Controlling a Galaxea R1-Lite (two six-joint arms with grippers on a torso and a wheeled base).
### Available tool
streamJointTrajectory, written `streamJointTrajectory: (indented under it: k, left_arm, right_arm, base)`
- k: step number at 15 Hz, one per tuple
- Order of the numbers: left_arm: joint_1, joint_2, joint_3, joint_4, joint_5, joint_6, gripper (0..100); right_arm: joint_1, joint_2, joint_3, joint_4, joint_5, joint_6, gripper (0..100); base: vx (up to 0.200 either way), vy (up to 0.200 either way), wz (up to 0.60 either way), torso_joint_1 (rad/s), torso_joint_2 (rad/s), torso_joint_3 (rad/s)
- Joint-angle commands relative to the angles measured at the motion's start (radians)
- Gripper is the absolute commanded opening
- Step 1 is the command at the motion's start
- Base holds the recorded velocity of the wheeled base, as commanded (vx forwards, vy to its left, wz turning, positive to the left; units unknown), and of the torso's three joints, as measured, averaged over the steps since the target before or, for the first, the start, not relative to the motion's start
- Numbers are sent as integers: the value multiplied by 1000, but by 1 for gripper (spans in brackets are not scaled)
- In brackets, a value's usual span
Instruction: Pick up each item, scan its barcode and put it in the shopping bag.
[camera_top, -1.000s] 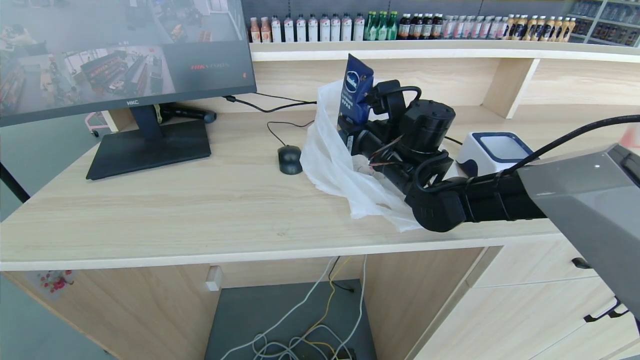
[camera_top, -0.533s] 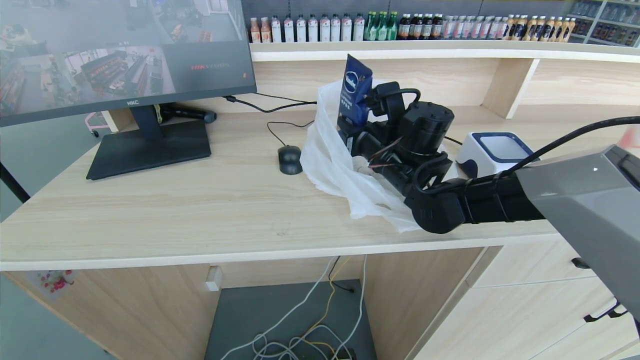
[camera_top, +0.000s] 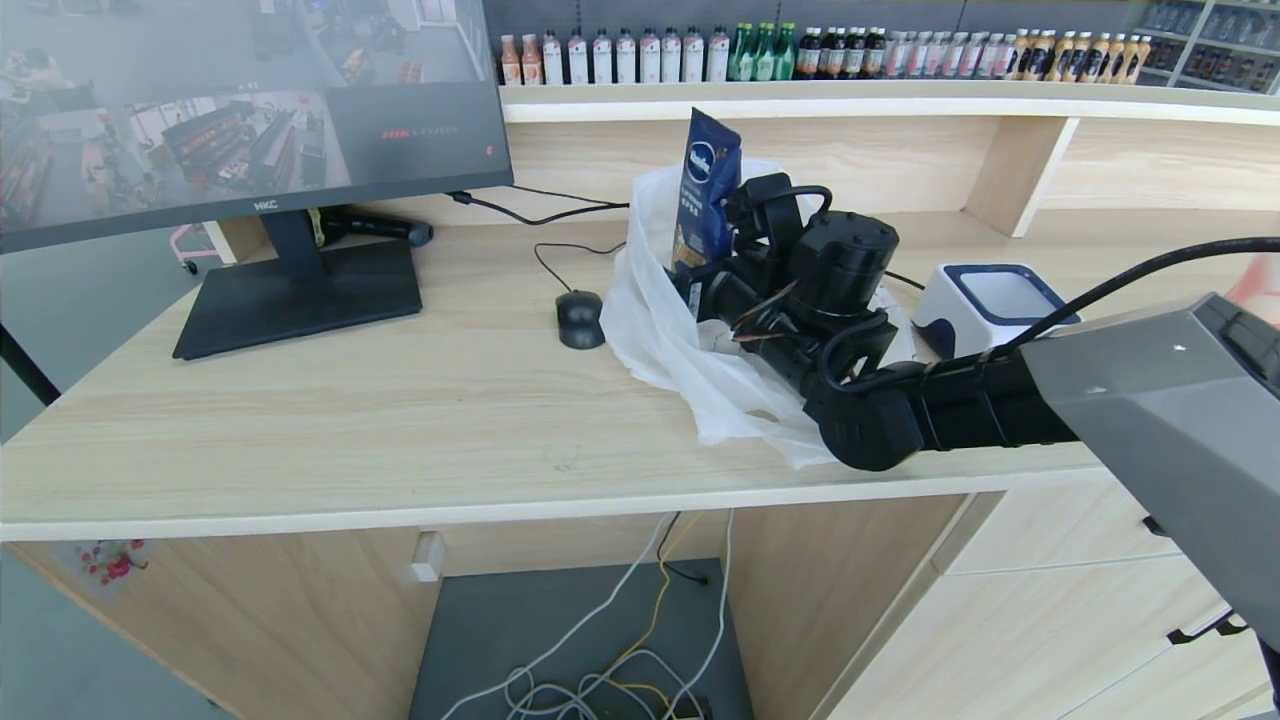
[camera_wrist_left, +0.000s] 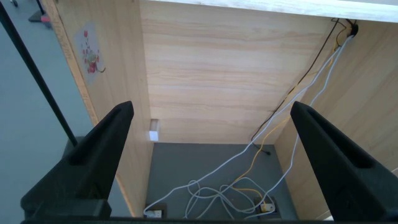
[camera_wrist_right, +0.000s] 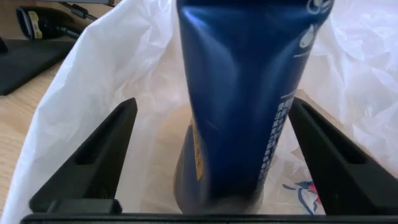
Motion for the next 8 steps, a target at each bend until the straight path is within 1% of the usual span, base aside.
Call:
streamJointTrajectory:
  k: [1,8]
  left_arm:
    - [0,0,0,0,0,0,100]
    - [0,0,0,0,0,0,100]
  right_arm:
    - [1,-1,0,-4,0,-1,100]
    - [2,-9,1,-5,-3,-2,100]
  base:
    - [0,0,0,0,0,0]
    - [0,0,0,0,0,0]
